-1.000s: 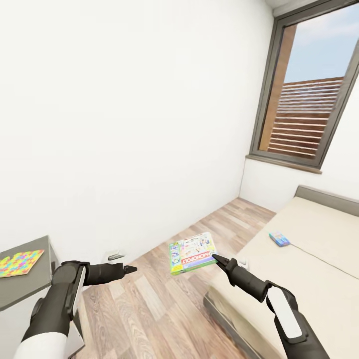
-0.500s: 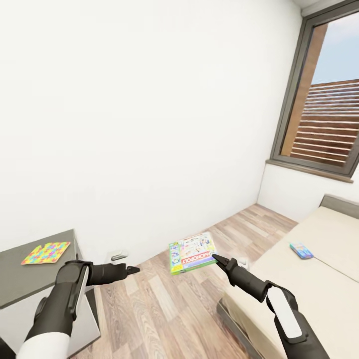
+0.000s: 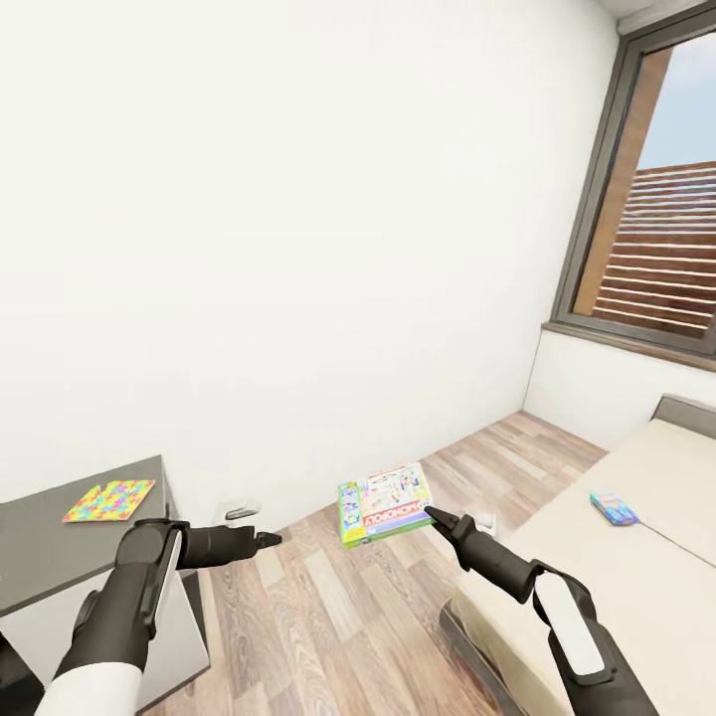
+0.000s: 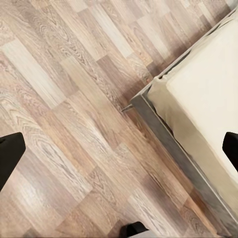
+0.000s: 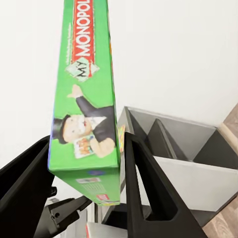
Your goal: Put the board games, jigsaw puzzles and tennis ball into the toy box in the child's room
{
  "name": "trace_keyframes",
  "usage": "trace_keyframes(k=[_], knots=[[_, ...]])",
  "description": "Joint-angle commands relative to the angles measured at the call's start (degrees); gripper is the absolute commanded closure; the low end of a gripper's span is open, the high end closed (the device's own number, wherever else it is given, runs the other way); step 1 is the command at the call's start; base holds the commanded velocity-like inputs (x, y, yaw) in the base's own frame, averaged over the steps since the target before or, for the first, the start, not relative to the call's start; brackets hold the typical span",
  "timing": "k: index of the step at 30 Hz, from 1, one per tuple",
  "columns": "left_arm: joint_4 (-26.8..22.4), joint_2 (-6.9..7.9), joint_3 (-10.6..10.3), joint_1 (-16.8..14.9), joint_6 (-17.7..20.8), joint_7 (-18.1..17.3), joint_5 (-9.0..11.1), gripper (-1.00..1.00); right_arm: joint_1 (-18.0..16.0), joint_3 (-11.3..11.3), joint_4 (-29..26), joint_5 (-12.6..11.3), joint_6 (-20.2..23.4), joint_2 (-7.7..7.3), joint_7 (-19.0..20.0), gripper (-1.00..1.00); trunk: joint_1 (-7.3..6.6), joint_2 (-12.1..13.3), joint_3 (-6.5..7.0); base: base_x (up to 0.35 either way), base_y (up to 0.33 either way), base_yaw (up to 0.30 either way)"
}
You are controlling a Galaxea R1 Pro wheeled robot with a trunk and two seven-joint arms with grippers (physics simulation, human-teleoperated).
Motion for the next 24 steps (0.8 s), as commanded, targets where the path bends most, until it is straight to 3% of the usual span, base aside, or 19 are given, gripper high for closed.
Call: trace_keyframes(k=[1, 8, 17, 24], knots=[[-0.1, -0.08, 0.2, -0.1, 0.2, -0.6, -0.5, -1.00, 0.0, -0.2, 0.0, 0.0, 0.4, 0.02, 0.2, 1.00, 0.03, -0.1, -0.07, 0.000, 0.000, 0.139], [-0.2, -0.04, 0.1, -0.1, 0.2, -0.6, -0.4, -1.00, 0.0, -0.3, 0.0, 0.0, 0.4, 0.05, 0.2, 1.00, 0.03, -0.1, 0.38, -0.018, -0.015, 0.189], [-0.2, -0.02, 0.1, -0.1, 0.1, -0.6, -0.4, -1.00, 0.0, -0.3, 0.0, 0.0, 0.4, 0.09, 0.2, 1.00, 0.03, -0.1, 0.94, -0.097, -0.158, 0.201], [-0.2, 0.01, 0.1, -0.1, 0.1, -0.6, -0.4, -1.00, 0.0, -0.3, 0.0, 0.0, 0.4, 0.09, 0.2, 1.00, 0.03, -0.1, 1.01, -0.009, -0.038, 0.041]])
